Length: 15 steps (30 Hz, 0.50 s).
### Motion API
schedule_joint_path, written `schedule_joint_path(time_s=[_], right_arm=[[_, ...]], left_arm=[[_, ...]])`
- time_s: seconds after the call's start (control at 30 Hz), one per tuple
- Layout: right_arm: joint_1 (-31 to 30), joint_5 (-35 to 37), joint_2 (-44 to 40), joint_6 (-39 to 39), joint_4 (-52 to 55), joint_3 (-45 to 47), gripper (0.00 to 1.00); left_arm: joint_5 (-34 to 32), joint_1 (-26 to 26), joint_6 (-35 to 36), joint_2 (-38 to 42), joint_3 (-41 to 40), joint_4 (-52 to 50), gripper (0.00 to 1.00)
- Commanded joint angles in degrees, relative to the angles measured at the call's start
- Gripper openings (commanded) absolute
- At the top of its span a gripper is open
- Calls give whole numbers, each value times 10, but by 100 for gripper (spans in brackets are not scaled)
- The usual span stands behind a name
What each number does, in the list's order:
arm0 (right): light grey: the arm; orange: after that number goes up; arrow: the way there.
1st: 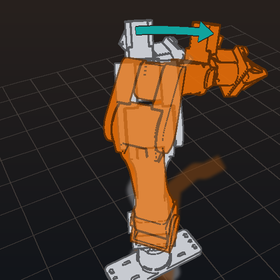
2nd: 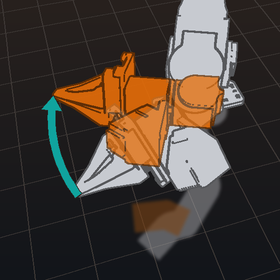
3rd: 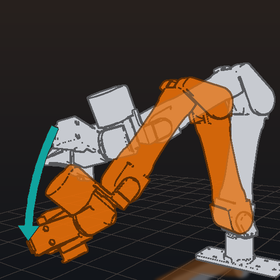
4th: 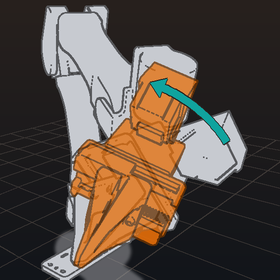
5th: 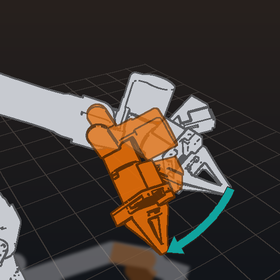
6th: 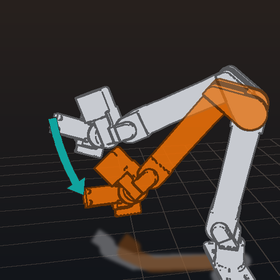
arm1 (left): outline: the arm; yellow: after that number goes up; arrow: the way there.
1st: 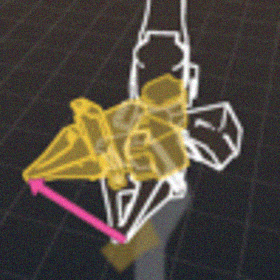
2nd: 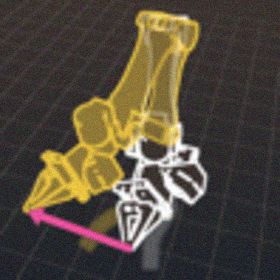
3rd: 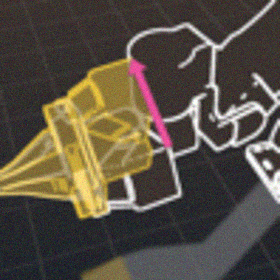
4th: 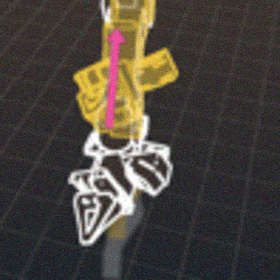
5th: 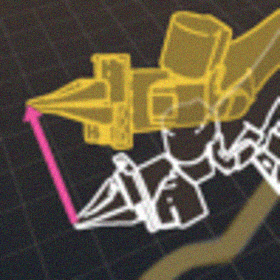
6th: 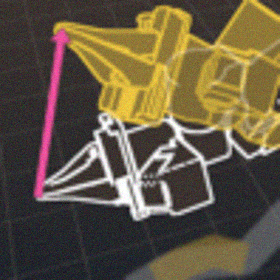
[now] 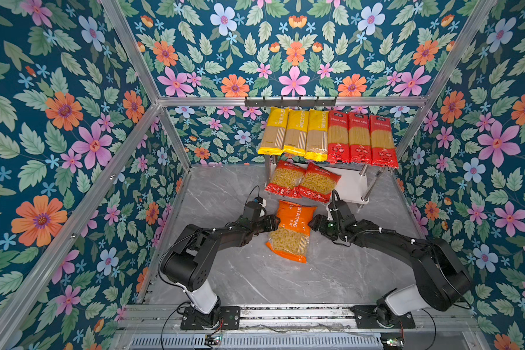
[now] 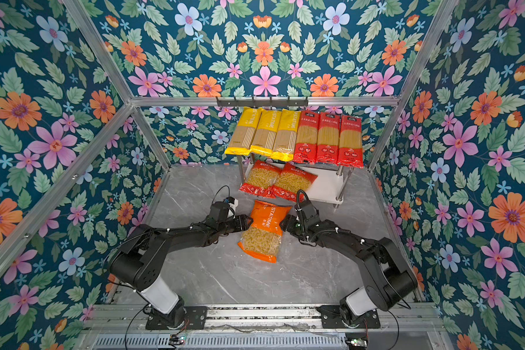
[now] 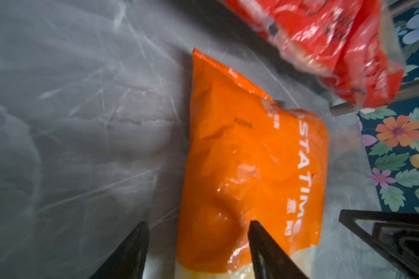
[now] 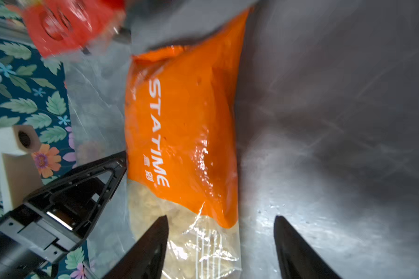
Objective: Arrange pasta packages on shelves
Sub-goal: Pick up the pasta bag from the center of the table.
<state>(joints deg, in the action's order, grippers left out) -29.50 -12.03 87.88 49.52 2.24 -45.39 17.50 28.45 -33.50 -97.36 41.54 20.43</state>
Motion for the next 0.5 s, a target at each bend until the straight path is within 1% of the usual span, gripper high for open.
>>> schedule_joint_path(time_s=[0.0,0.07,0.13,0.23,0.33,0.37,0.47], right_arm=[[-6,-9,33,20,-33,-8,70],[-8,-33,58,22,-62,-16,69],[-15,-40,81,21,-68,-30,67],[-22,-55,101,15,-93,-37,62],[-26,-75,115,10,-129,-35,53],[-25,-79,116,10,-131,-34,48],[-25,-80,92,7,-158,-12,36]], left_arm=[[29,-1,-24,-16,0,54,67],[45,-1,-34,-30,1,75,65],[55,0,-39,-39,0,86,62],[64,6,-41,-41,-3,92,54],[70,13,-43,-35,-11,96,46],[71,14,-45,-33,-16,102,42],[84,16,-54,-30,-22,112,26]])
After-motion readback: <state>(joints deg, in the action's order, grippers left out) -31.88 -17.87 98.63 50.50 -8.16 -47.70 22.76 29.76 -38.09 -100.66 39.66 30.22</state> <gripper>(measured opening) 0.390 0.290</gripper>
